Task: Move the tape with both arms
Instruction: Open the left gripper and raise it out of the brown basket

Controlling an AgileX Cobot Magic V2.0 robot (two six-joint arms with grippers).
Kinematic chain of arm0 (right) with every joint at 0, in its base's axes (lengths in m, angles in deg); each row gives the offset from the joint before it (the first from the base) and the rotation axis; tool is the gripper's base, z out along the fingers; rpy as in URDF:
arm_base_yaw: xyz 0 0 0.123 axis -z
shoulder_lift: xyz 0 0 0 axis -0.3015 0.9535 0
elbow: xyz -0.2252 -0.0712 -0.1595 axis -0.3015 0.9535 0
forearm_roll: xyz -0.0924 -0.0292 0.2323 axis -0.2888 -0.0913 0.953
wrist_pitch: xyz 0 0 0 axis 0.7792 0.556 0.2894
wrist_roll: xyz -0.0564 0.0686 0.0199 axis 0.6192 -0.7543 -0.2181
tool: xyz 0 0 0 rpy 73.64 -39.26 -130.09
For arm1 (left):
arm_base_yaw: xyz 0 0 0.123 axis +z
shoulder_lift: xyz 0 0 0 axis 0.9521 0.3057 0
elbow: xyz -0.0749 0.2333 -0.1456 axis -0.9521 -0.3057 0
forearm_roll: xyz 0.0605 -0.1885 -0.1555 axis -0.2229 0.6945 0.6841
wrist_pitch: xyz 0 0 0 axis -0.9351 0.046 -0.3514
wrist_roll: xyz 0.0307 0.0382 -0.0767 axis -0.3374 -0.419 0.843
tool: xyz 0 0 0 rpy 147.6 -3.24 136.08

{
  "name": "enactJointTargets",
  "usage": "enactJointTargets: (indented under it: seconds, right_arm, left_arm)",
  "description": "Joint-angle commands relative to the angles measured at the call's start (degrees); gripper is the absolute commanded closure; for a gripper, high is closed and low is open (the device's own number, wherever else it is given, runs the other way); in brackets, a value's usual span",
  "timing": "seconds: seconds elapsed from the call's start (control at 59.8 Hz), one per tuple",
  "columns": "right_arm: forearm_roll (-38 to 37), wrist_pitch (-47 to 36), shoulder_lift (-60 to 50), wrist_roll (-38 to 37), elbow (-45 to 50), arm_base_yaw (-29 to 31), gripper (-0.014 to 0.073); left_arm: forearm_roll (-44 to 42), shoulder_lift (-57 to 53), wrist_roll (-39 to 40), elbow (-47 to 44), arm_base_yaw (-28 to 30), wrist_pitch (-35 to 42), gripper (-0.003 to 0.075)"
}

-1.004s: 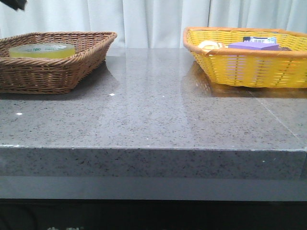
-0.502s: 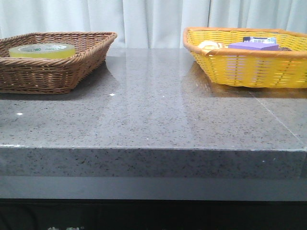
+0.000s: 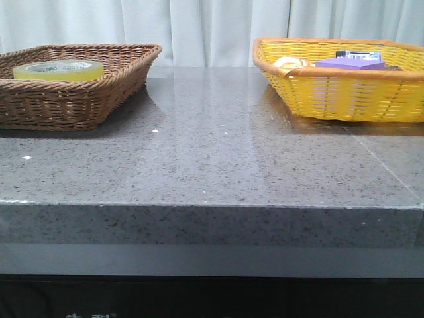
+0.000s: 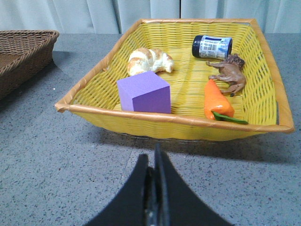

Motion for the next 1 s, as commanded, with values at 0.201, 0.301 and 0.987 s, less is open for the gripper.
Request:
enactJointTargets:
  seconds: [0.201, 0.301, 0.987]
  right_arm:
    - [0.0, -4.9, 0.2, 0.2, -1.6, 0.4, 0.0662]
    - [0.0, -4.9, 0.2, 0.2, -1.6, 0.4, 0.0662]
    - [0.0, -4.9, 0.2, 0.2, -1.6, 0.4, 0.0662]
  left_arm:
    - [0.9, -7.0, 0.2, 0.4, 0.1, 4.6, 0.074]
    - [0.9, -7.0, 0.2, 0.4, 0.1, 4.9, 0.074]
    - [0.4, -19.1, 0.2, -10.5, 6.4, 4.7, 0.074]
